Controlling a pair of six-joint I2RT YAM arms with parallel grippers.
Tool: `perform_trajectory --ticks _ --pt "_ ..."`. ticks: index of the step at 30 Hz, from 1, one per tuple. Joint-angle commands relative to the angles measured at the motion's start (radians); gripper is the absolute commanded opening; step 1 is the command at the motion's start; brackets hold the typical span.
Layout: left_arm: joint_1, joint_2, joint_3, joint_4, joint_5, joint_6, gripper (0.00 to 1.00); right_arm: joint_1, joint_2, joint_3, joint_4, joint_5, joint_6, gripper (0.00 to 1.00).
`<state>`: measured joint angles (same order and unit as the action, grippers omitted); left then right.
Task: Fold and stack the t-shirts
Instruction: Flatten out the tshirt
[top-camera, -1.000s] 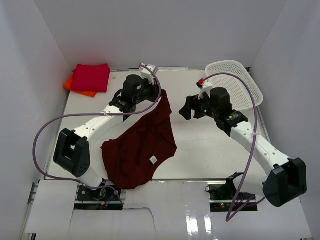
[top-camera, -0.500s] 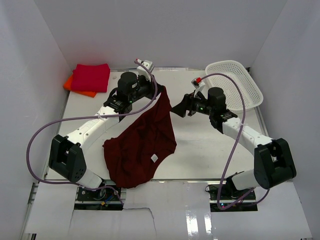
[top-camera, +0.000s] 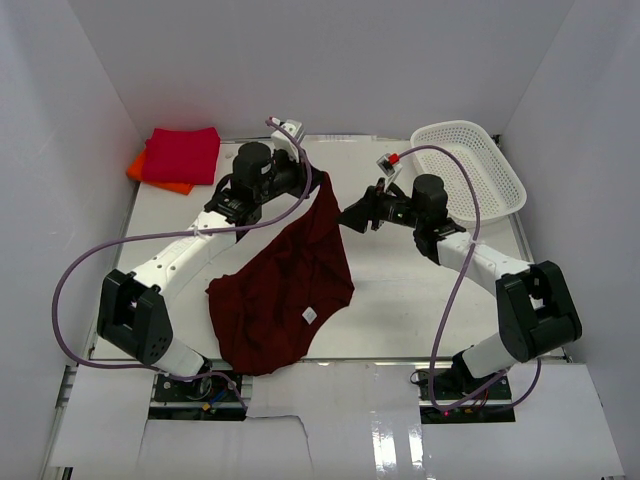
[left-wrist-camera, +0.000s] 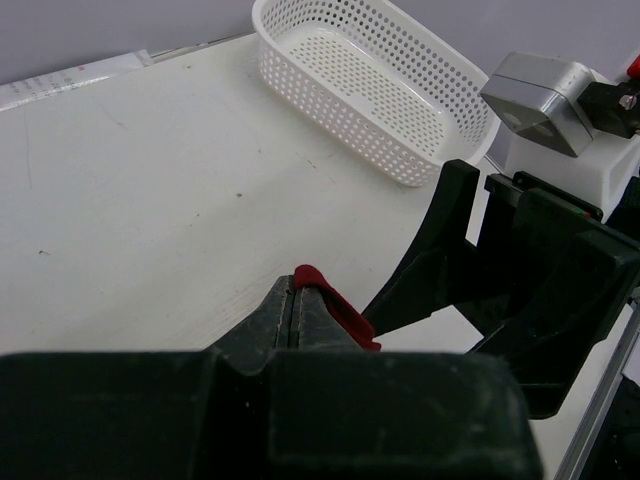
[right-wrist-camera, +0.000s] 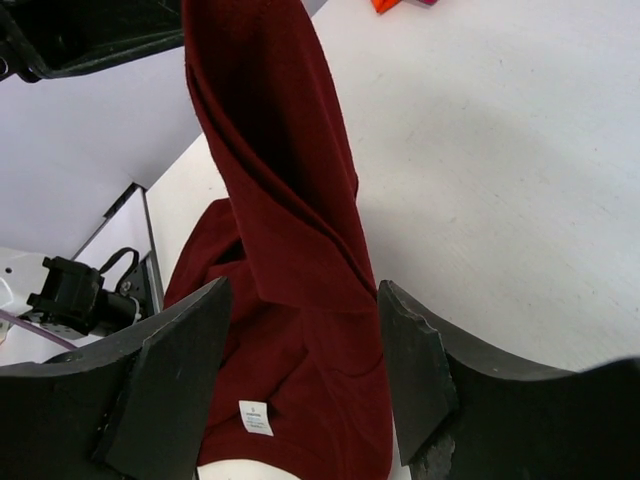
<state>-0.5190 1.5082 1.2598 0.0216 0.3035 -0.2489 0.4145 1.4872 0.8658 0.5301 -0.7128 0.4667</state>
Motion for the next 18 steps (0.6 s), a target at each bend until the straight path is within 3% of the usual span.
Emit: perform_trajectory --ticks 1,11,14,15,18 --pt "0.011 -0.062 0.056 0.017 0.034 -0.015 0.00 -0.003 0.013 -0.022 0.111 -0.030 0.018 0.66" --pt "0.013 -0.059 0.087 0.012 0.062 -0.039 0.00 0.015 0.064 -0.011 0.136 -0.037 0.024 0.62" --pt "0.013 -0.054 0.089 0.015 0.072 -0.049 0.00 0.023 0.074 -0.002 0.145 -0.042 0.030 0.51" --pt "0.013 -0.054 0.087 0.015 0.074 -0.052 0.00 0.024 0.074 -0.002 0.145 -0.040 0.030 0.42" --pt "0.013 -0.060 0.076 0.021 0.077 -0.053 0.00 0.026 0.071 0.001 0.157 -0.037 0.032 0.39"
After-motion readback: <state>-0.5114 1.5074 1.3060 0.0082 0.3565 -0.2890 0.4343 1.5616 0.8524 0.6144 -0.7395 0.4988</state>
